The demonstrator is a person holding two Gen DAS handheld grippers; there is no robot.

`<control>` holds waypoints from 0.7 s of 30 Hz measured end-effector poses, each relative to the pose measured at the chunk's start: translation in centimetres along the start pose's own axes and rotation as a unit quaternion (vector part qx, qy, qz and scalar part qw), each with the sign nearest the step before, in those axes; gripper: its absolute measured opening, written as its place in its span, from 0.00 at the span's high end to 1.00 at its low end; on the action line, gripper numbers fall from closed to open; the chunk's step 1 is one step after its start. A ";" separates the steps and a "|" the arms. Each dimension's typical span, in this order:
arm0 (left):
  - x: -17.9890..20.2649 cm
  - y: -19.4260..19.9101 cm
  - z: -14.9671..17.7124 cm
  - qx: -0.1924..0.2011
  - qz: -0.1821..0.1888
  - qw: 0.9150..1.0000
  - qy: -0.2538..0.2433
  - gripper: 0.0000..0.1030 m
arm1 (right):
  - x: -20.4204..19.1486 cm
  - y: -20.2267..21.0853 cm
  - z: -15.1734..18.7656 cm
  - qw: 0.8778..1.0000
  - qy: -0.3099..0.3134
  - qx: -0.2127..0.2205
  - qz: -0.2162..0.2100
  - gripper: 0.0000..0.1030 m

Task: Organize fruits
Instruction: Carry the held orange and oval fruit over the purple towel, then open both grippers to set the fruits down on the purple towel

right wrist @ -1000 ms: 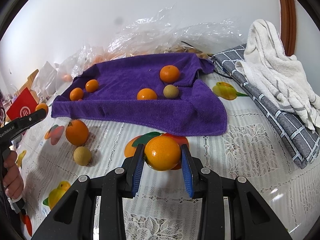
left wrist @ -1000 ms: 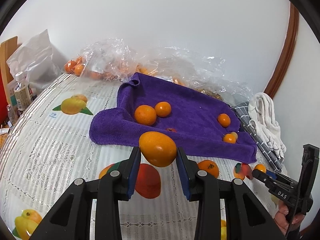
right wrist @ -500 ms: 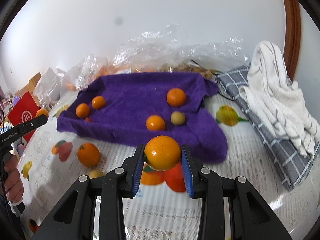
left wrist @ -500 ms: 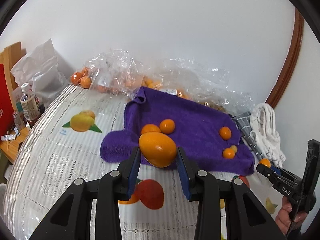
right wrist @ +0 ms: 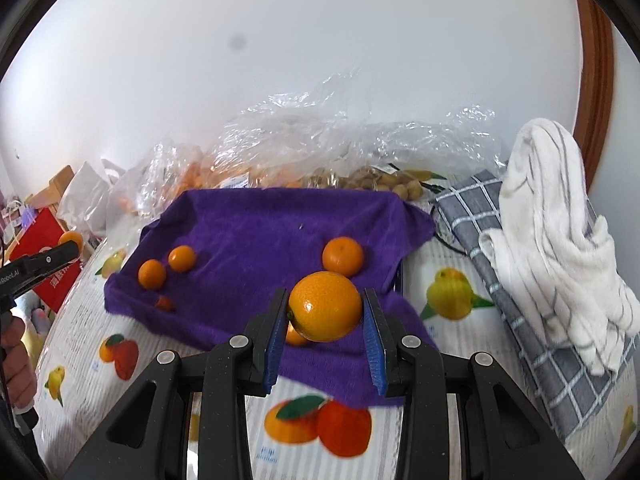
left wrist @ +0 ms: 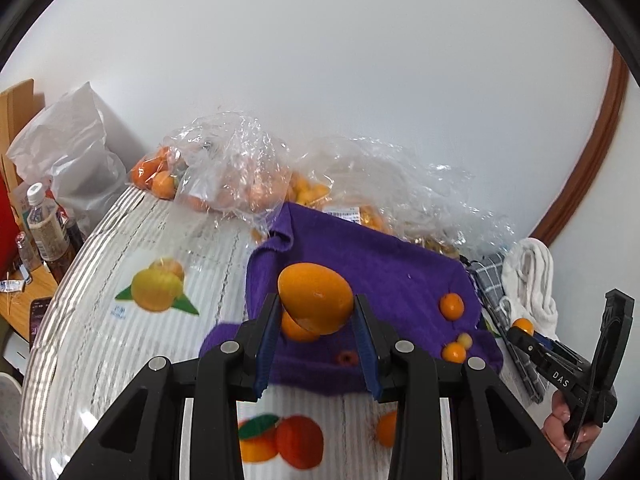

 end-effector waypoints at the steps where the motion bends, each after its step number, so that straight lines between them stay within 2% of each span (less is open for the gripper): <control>1: 0.1 -0.4 -0.3 -0.001 -0.003 1.000 -0.001 0.67 | 0.1 -0.5 -0.3 1.000 -0.001 -0.002 -0.002 0.66; 10: 2.7 -5.4 -2.7 -0.022 -0.016 1.000 -0.016 0.67 | -0.3 -5.8 -1.6 0.999 -0.003 -0.031 -0.025 0.65; 18: 4.5 -10.7 -2.4 -0.062 -0.022 0.997 -0.040 0.67 | -1.2 -10.1 0.1 0.997 0.012 -0.074 -0.031 0.66; 21: 4.8 -11.8 -2.5 -0.066 -0.028 0.996 -0.049 0.67 | -1.3 -10.8 0.7 0.996 0.018 -0.087 -0.028 0.66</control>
Point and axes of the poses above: each gripper's, at about its wrist camera, not at the fingertips, and y roughly against the way its jaws point, x to its right, z to its underside, the point moved 9 cm from there along -y, roughly the way its jaws point, and after that the axes turned 6 degrees about -z, right-handed, at the moved point
